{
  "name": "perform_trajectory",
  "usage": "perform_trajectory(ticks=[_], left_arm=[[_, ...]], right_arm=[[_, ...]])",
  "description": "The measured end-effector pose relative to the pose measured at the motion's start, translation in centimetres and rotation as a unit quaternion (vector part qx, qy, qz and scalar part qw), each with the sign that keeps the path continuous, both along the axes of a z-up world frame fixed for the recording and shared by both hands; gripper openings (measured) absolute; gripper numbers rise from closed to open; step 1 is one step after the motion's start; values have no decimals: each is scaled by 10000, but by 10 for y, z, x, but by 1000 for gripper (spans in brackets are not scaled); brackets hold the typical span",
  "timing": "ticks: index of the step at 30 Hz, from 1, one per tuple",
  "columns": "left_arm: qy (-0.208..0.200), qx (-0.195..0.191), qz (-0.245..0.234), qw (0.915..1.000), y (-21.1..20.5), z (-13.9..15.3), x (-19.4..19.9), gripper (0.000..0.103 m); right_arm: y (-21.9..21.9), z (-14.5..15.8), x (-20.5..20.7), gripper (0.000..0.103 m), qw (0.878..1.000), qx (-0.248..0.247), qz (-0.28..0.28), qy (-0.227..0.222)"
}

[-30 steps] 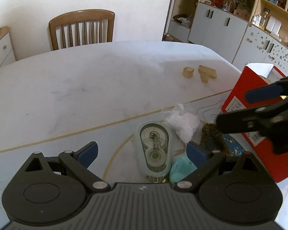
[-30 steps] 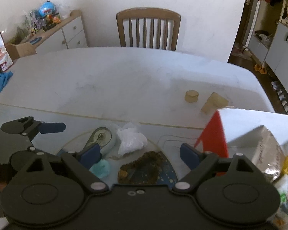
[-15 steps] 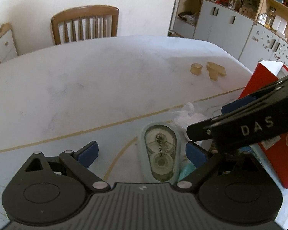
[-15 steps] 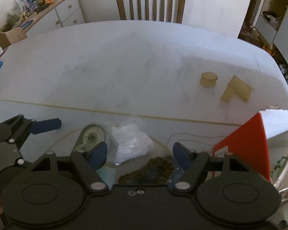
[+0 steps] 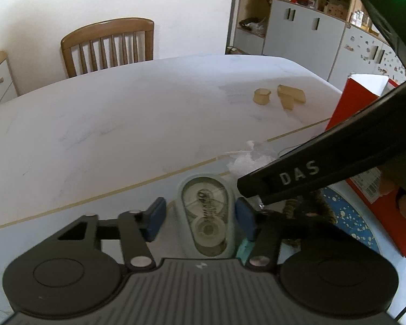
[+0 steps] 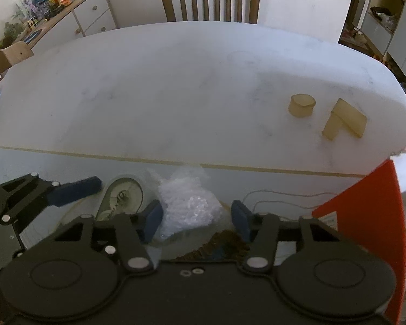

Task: Organize objects
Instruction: 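Grasp the clear tape dispenser with the left tool while the right grasps the plastic bag, then carry the tape dispenser and plastic bag over the shoebox and lower them inside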

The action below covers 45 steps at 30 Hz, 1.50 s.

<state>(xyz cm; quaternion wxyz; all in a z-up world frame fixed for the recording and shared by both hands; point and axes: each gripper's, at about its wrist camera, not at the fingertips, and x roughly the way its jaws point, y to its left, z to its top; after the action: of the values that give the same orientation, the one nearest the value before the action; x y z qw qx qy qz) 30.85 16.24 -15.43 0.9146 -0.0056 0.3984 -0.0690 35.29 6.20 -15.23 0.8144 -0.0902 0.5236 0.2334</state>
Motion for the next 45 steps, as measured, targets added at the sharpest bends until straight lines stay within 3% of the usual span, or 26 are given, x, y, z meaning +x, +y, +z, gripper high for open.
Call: perform_trajectory(ticks=[10,19,33,45], left_arm=[[65,-77,-11,9999,6,2,0,50],[-22,-105,108,9999,19,17,-8,50],[-154,-314,-154,9993,5,79,-39,50],[-431,-384,-532,9969,-36,129,-67,50]], right_arm=[[1,7,-6,40,9998,10,-102,-176],[-11,35,-21,34,9986,267,-255,-374],[-40,97,-63,34,9955,584,-463,-586],[-98,143,-104,34,9867,895,-805,-1095]])
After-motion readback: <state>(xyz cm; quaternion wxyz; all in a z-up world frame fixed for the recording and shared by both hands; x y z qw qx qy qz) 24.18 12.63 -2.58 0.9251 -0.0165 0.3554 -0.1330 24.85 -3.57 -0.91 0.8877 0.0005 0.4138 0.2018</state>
